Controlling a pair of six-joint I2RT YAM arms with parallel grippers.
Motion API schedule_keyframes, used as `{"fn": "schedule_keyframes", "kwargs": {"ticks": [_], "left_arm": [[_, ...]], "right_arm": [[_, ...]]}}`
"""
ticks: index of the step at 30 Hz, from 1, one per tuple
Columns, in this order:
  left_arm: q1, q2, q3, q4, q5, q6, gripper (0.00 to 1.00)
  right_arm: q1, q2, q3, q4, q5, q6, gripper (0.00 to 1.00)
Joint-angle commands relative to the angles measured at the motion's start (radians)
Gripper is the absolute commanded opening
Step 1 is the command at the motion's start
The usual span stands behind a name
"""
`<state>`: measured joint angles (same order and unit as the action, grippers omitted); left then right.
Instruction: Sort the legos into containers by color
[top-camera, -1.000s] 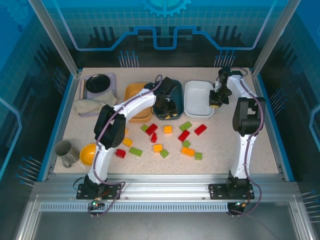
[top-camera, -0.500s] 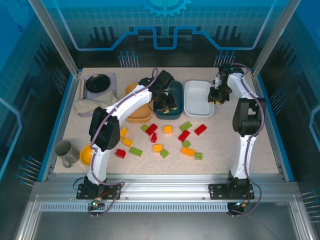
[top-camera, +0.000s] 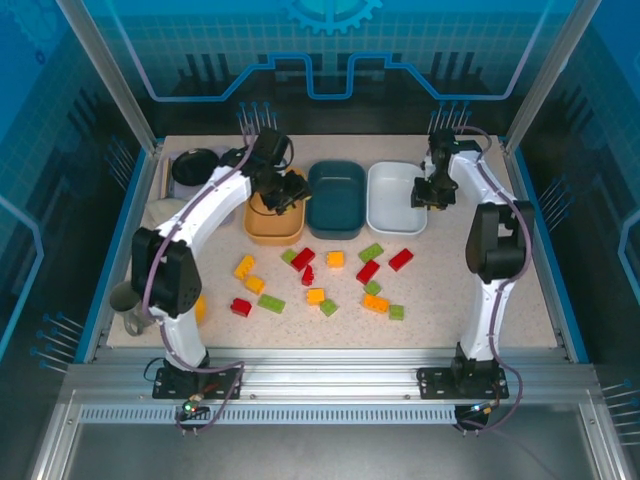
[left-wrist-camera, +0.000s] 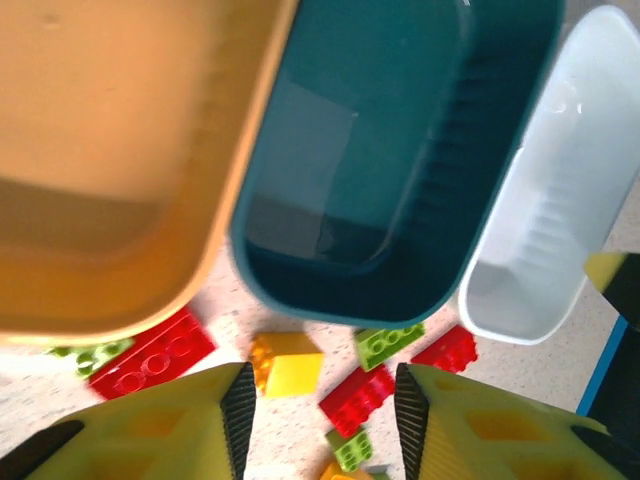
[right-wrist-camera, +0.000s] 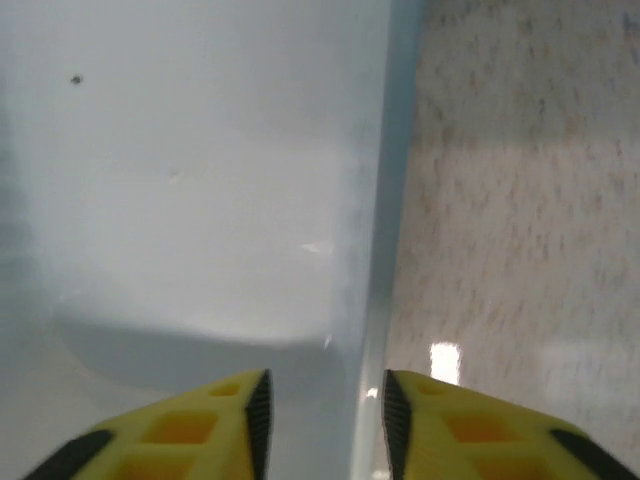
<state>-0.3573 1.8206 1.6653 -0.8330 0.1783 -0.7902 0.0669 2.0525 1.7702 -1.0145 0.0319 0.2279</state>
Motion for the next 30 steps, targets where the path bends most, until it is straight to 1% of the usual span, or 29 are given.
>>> {"fn": "schedule_keyframes", "kwargs": {"ticks": [1,3,5,6,9,11,12,16,17,22,30], "left_arm": [[-0.003,-0.159,-0.125,0.045,-0.007,0.025,0.5],[-0.003,-0.247,-0.239,0.092,0.0,0.031,0.54],[-0.003,-0.348,-0.355,0.142,0.005,0.027,0.58],[-0.003,-0.4,-0.417,0.172,0.007,0.022,0.6],[-0.003,-0.536,-0.577,0.265,0.034,0.007,0.67],[-0.005,-0.614,-0.656,0.312,0.049,0.003,0.73],[-0.005,-0.648,-0.692,0.332,0.058,-0.002,0.74],[-0.005,-0.743,-0.782,0.364,0.066,-0.022,0.76],[-0.005,-0.762,-0.802,0.382,0.075,-0.029,0.78],[-0.005,-0.825,-0.843,0.392,0.073,-0.053,0.8],[-0.005,-0.854,-0.834,0.356,0.07,-0.05,0.8]], "right_arm": [[0.051,-0.263,-0.141,0.062,0.077,0.142,0.5],[0.064,-0.373,-0.289,0.097,0.046,0.269,0.55],[0.105,-0.464,-0.435,0.14,0.024,0.393,0.6],[0.141,-0.507,-0.506,0.166,0.031,0.451,0.63],[0.244,-0.588,-0.649,0.241,0.088,0.586,0.71],[0.276,-0.603,-0.717,0.296,0.1,0.659,0.73],[0.287,-0.597,-0.739,0.32,0.106,0.692,0.73],[0.304,-0.528,-0.765,0.336,0.167,0.761,0.73],[0.303,-0.511,-0.771,0.346,0.173,0.77,0.73],[0.298,-0.449,-0.78,0.428,0.159,0.776,0.73],[0.282,-0.343,-0.759,0.438,0.154,0.797,0.62]]}}
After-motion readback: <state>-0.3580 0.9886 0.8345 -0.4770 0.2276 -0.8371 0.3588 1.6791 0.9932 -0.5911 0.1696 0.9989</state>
